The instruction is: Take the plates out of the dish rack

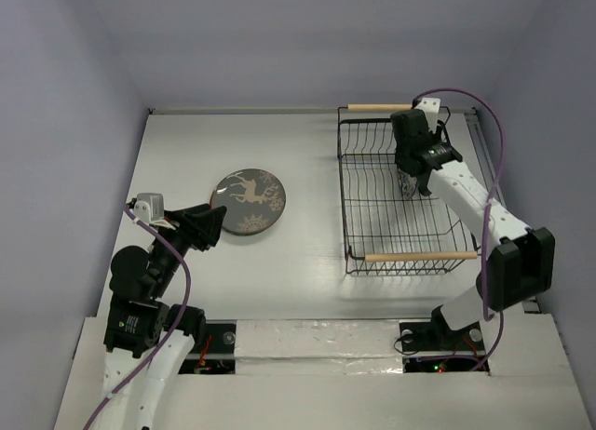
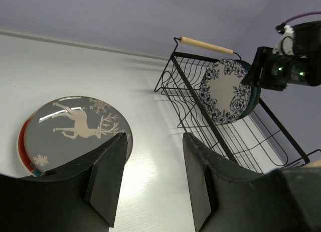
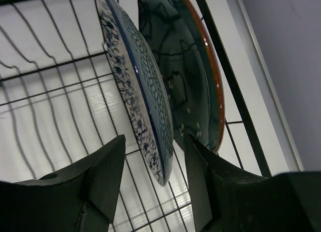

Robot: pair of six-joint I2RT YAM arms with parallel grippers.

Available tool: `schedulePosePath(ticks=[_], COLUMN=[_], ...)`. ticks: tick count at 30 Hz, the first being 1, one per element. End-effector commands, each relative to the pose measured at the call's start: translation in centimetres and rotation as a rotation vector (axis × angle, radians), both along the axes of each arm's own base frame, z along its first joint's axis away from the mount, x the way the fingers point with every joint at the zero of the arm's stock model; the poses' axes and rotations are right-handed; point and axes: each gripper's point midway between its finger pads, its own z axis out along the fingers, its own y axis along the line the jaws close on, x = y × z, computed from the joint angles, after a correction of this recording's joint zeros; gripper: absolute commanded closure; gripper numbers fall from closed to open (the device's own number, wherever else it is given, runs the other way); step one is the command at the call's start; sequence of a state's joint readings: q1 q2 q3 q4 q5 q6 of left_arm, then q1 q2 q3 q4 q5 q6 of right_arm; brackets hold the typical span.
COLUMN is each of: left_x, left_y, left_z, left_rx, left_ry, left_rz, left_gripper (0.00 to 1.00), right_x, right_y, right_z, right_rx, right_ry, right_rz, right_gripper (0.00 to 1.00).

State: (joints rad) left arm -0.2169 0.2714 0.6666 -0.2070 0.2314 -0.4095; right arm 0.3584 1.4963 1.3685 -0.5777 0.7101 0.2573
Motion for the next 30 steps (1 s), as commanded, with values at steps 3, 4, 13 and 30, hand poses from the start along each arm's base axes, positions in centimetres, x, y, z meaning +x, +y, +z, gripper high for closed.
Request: schedulePosePath(ticks=[3,4,13,30], left_x=[-0.1,-0.1,-0.3,-0.4], left_y=[-0.2,-0.2,-0.1,-0.1], left_z=[0.9,0.9,1.2,1.2], left_rx=[-0.013,-0.014,-0.017,-0.019], left_ry=[-0.041,-0.042,-0.054,-0.056], left_rz=[-0.011,-0.012,-0.008,-0.011], left_gripper=[0.55,0.55,0.55,0.55], right_x=[1.8,2.1,3.7,0.5], right_y=[-1.2,-1.3,-2.0,-3.2], right_z=[-1.1,-1.5,-3.3,7.4], right_rx=[-0.030,-0.037,-0.114,-0.128], right_ry=[0.045,0.051,0.098,-0.091], right_rz=[-0.034,-0.039,-0.106,-0.106], right_gripper=[0.47,0.48,0.72,1.00])
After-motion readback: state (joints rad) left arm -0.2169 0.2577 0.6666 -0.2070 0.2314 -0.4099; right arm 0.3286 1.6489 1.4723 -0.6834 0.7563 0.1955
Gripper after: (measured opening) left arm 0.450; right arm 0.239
